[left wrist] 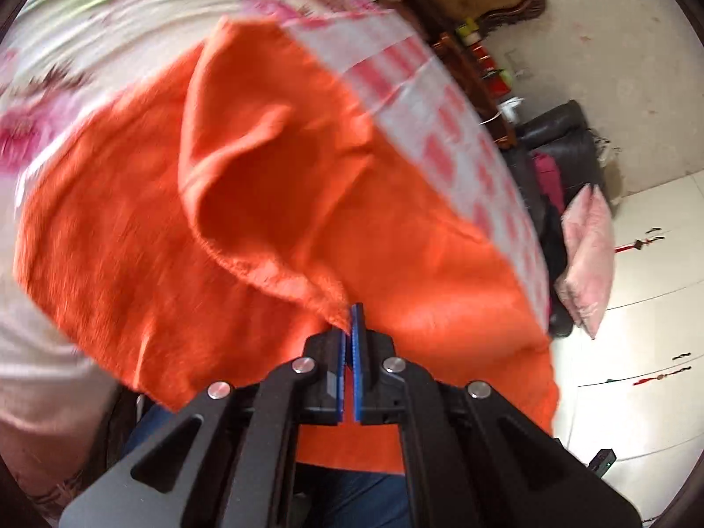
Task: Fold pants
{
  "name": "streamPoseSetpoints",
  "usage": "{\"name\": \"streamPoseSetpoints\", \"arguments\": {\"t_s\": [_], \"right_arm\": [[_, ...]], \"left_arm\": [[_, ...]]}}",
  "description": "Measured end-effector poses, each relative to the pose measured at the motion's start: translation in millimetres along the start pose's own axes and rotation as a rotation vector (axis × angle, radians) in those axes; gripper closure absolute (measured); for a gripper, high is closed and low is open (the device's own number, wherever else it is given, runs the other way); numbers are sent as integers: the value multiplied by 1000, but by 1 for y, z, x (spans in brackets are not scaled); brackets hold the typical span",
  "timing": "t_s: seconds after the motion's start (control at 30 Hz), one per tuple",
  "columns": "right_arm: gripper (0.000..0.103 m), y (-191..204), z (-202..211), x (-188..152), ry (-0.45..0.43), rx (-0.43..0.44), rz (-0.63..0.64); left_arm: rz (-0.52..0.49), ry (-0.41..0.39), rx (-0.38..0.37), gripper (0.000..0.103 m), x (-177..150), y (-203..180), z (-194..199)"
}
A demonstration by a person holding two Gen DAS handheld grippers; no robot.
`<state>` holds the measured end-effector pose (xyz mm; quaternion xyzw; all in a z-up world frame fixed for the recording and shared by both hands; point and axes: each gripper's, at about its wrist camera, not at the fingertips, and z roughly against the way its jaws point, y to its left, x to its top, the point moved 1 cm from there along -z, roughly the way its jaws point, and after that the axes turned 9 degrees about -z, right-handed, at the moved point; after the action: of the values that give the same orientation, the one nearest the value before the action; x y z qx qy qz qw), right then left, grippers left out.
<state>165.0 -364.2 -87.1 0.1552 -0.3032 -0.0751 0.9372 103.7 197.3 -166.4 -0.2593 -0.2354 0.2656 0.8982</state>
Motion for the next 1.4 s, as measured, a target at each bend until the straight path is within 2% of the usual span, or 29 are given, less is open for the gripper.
{"name": "streamPoseSetpoints", "arguments": {"t_s": [0.07, 0.13, 0.23, 0.27, 0.33, 0.37, 0.4, 0.53, 0.57, 0.6, 0.73, 0.77, 0.8, 0.9, 1.0, 1.07, 1.13, 1.17, 1.23, 1.27, 1.33, 1.4], "right_arm": [[93, -20, -5, -19, 32, 24, -157], [92, -33, -6, -33, 58, 33, -297], [89, -43, 1, -49, 63, 91, -479], [81, -44, 2, -53, 60, 116, -524], [52, -46, 3, -54, 46, 146, -587], [25, -46, 3, -51, 32, 155, -611], [20, -46, 4, -47, 10, 146, -626], [20, -49, -12, -29, 31, 126, -656], [24, -51, -20, -26, 51, 105, -672], [32, -51, -25, -22, 58, 98, -675], [52, -44, -41, -9, 89, 41, -630], [78, -44, -49, -6, 115, 23, -628], [84, -45, -55, -4, 142, 7, -634], [85, -32, -48, 17, 93, 3, -584], [85, -24, -16, 37, 15, 74, -581], [85, -28, 4, 40, -25, 62, -595], [85, -35, 16, 34, -35, 21, -596], [85, -39, 16, 28, -23, -20, -586], [85, -44, 6, 19, 14, -92, -571], [85, -47, -3, 13, 44, -120, -571], [85, -46, -12, 8, 60, -192, -537], [85, -42, -18, 6, 54, -253, -488]], "left_arm": [[11, 1, -14, 101, -3, 7, -3], [-21, -16, -10, 101, -1, 2, -1], [-22, -23, -32, 101, 3, 1, 0], [-18, -26, -39, 101, 6, 1, -1], [-9, -28, -55, 101, 8, 3, -1], [-8, -29, -58, 101, 5, 5, -1], [-5, -30, -62, 101, 3, 5, -1], [3, -32, -73, 101, 2, 7, -2], [4, -33, -75, 101, 2, 8, -2], [3, -34, -75, 101, 2, 8, -2], [-7, -34, -72, 101, 6, 7, -4], [-2, -30, -70, 101, 8, 7, -5], [5, -27, -71, 101, 11, 8, -5], [-13, -77, -88, 101, 31, -4, 15], [-52, -107, -109, 101, 26, -20, 45], [-61, -84, -112, 101, 6, -21, 53], [-58, -30, -87, 100, -18, -14, 45], [-50, 0, -78, 95, -28, -7, 37], [-18, 39, -18, 83, -43, 9, 25], [-14, 34, 12, 78, -45, 14, 26], [-61, -23, 78, 74, -42, 13, 39], [-145, -111, 182, 61, -32, 4, 55]]}}
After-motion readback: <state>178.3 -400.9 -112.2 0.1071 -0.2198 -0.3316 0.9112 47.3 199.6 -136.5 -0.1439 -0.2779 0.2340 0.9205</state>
